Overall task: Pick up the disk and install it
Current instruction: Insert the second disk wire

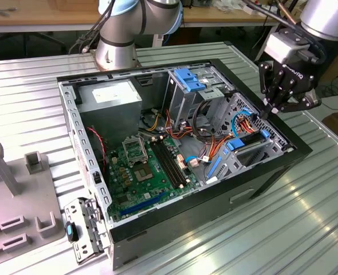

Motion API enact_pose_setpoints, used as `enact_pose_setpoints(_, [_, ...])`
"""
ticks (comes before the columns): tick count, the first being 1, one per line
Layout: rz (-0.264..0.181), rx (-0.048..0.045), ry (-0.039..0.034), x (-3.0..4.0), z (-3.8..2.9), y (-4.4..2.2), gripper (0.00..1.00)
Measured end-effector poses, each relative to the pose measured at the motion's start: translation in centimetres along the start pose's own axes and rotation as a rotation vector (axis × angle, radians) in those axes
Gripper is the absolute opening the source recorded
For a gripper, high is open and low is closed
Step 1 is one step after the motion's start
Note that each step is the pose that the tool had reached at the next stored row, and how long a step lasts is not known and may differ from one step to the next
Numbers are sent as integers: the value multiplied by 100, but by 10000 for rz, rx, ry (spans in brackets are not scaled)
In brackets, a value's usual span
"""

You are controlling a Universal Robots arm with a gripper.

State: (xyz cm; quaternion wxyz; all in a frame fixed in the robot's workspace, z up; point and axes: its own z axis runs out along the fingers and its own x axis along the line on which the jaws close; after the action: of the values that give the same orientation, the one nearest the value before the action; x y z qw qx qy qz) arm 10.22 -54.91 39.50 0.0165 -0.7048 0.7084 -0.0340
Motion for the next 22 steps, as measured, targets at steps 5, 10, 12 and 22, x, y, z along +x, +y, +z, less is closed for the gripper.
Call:
enact_pose_setpoints(5, [-4,-77,-22,0,-5,14,11])
enact_pose_setpoints(10, [-20,-83,-25,-69,-7,43,11])
enact_pose_setpoints(12, [-12,-121,-25,-100,-5,45,11])
enact_pose_setpoints(22, [21,-253,-28,-141,71,52,11])
